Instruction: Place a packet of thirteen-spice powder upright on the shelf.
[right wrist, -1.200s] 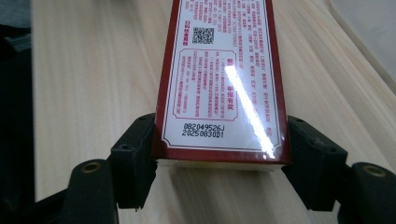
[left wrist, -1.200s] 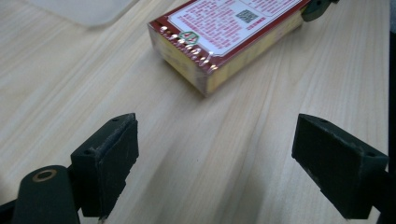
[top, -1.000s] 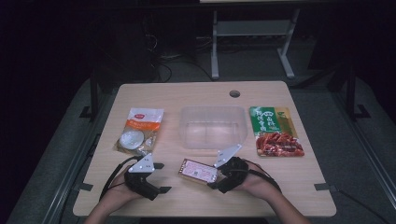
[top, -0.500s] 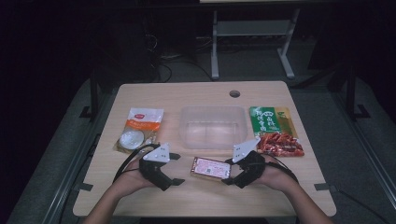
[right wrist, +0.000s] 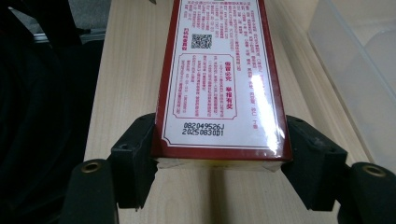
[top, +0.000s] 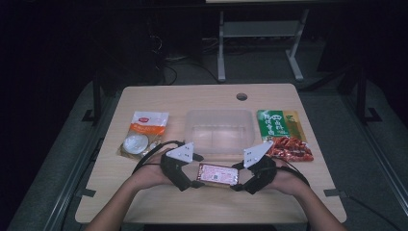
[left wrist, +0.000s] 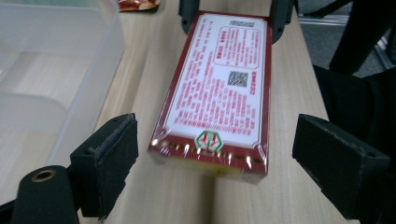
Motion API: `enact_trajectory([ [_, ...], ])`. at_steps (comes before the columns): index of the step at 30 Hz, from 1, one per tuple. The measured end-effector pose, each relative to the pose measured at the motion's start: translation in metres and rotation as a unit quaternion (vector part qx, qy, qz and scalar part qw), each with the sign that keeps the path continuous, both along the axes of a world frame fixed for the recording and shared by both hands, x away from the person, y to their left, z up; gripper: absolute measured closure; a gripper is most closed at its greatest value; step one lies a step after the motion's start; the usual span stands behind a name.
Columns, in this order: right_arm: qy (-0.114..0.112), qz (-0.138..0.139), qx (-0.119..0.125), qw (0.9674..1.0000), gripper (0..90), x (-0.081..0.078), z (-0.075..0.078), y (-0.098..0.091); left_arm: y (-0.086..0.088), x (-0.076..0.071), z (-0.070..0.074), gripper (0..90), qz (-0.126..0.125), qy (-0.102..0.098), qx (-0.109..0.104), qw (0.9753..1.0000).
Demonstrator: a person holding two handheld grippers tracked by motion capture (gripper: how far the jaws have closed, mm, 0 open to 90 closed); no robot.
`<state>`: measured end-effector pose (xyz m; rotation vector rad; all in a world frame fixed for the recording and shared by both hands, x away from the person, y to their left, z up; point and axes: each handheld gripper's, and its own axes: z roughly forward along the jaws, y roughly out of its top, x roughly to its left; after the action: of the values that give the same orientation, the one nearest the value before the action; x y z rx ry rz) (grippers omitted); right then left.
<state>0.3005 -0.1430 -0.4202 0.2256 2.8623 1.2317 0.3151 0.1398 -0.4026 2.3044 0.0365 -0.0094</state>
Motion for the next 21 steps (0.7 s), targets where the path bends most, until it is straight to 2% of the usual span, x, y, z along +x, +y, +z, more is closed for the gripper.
enact_trajectory([
  [3, -0.001, 0.002, 0.006, 1.0000, 31.9, 0.0000, 0.0006, 0.0003, -0.0031, -0.0001, -0.0025, 14.0, -0.010, 0.008, 0.005, 0.9999],
  [6, 0.007, -0.001, 0.019, 0.9998, 31.9, -0.0022, 0.0030, 0.0009, -0.0045, -0.0003, -0.0049, 14.0, -0.018, 0.004, 0.019, 0.9997],
  [7, 0.007, 0.001, 0.025, 0.9997, 31.9, -0.0025, 0.0036, 0.0013, -0.0049, -0.0006, -0.0051, 14.0, -0.020, 0.004, 0.019, 0.9996],
  [8, -0.005, 0.012, 0.024, 0.9996, 31.9, -0.0009, 0.0038, 0.0005, -0.0051, -0.0010, -0.0050, 14.0, -0.021, 0.005, 0.018, 0.9996],
  [10, -0.005, 0.012, 0.029, 0.9995, 31.9, -0.0020, 0.0052, 0.0010, -0.0055, -0.0017, -0.0046, 14.3, -0.021, 0.006, 0.016, 0.9996],
  [11, 0.009, 0.005, 0.034, 0.9994, 31.9, -0.0048, 0.0060, 0.0018, -0.0055, -0.0020, -0.0045, 14.8, -0.019, 0.009, 0.015, 0.9997],
  [12, 0.002, 0.010, 0.033, 0.9994, 31.9, -0.0039, 0.0062, 0.0015, -0.0053, -0.0021, -0.0043, 15.4, -0.020, 0.008, 0.014, 0.9997],
  [15, 0.008, 0.006, 0.037, 0.9993, 31.9, -0.0057, 0.0071, 0.0023, -0.0046, -0.0020, -0.0032, 19.8, -0.022, 0.008, 0.011, 0.9997],
  [21, -0.001, 0.013, 0.046, 0.9989, 31.9, -0.0045, 0.0090, 0.0019, -0.0032, -0.0010, -0.0029, 24.1, -0.024, 0.014, 0.011, 0.9996],
])
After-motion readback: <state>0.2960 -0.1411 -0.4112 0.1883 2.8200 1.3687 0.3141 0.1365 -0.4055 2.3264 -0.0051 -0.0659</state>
